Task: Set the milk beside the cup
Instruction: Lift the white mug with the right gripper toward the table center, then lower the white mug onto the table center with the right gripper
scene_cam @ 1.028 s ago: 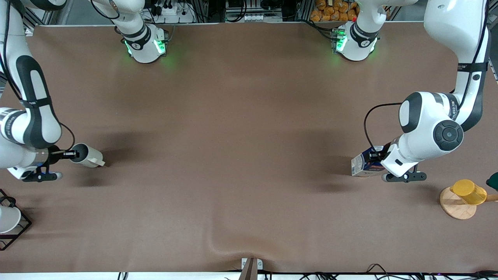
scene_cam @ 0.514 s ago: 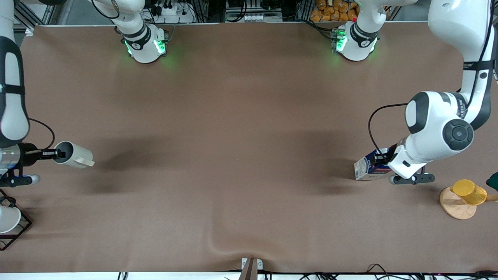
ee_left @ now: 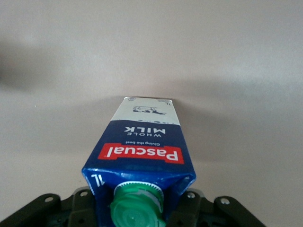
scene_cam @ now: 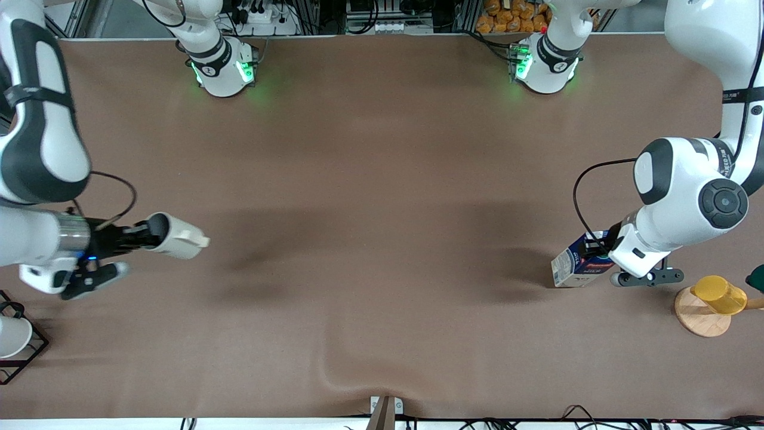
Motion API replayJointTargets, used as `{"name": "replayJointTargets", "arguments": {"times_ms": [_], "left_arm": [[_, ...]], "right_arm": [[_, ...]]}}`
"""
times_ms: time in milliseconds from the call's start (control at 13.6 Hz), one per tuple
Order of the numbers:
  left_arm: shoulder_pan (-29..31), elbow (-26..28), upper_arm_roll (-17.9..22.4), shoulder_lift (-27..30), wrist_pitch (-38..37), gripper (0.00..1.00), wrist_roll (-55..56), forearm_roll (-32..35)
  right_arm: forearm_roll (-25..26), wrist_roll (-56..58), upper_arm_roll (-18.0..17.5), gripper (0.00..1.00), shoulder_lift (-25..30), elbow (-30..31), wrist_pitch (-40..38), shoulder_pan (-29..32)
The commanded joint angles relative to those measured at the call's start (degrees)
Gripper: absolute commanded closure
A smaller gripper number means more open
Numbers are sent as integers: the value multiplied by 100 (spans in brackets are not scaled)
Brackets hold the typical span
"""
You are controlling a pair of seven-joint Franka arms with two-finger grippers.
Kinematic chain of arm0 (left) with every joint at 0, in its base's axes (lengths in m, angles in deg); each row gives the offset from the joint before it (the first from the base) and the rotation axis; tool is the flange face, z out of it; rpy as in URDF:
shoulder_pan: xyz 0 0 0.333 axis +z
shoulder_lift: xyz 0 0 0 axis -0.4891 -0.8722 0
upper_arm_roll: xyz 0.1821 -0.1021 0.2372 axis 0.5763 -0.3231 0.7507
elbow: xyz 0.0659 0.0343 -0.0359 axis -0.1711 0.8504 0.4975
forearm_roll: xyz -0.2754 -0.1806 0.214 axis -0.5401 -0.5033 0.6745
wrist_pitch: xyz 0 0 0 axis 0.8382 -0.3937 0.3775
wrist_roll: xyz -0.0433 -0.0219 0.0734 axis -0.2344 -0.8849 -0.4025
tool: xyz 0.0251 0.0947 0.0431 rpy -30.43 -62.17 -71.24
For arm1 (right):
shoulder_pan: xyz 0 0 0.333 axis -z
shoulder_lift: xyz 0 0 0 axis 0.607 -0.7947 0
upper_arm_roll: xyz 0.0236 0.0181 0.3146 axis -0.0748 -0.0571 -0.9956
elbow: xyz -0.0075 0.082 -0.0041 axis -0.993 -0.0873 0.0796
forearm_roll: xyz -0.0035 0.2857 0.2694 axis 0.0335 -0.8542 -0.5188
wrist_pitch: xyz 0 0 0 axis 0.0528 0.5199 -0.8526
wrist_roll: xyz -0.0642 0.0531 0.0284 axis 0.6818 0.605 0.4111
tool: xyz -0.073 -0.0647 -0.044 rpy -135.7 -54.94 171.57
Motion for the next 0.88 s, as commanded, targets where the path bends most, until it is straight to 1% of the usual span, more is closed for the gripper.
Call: {"name": "replayJointTargets", "arguments": {"times_ms": [0,73,220,294,440,514,587,661,807], "left_arm": [[15,-207,-30,170,-524,46,53,39],[15,-278,-39,170,-673,46,62,39],[15,-340,-39,170,-745,46,62,39],[15,-349,-39,170,-745,46,62,39],[15,-349,-39,239,-788,46,53,30],[15,-366,-48,266,-902,45,53,30],[15,-462,-39,292,-1042,45,45,30],[15,-506,-39,293,-1139,45,44,30],[15,-507,-39,284,-1140,45,44,30]], "right_arm": [[72,216,-71,100,-192,-14,513,-715],[247,225,-63,100,-236,-5,689,-1049],[956,155,-62,99,-385,4,1050,-1761],[1213,59,-54,99,-508,4,1225,-2069],[1442,-152,-45,99,-675,4,1525,-2553],[1800,-161,-36,99,-807,4,1717,-2782],[1952,-187,-36,99,-904,39,1963,-3010],[1988,-257,-10,99,-983,57,2105,-3230],[1980,-476,25,100,-1229,40,2264,-3355]]}}
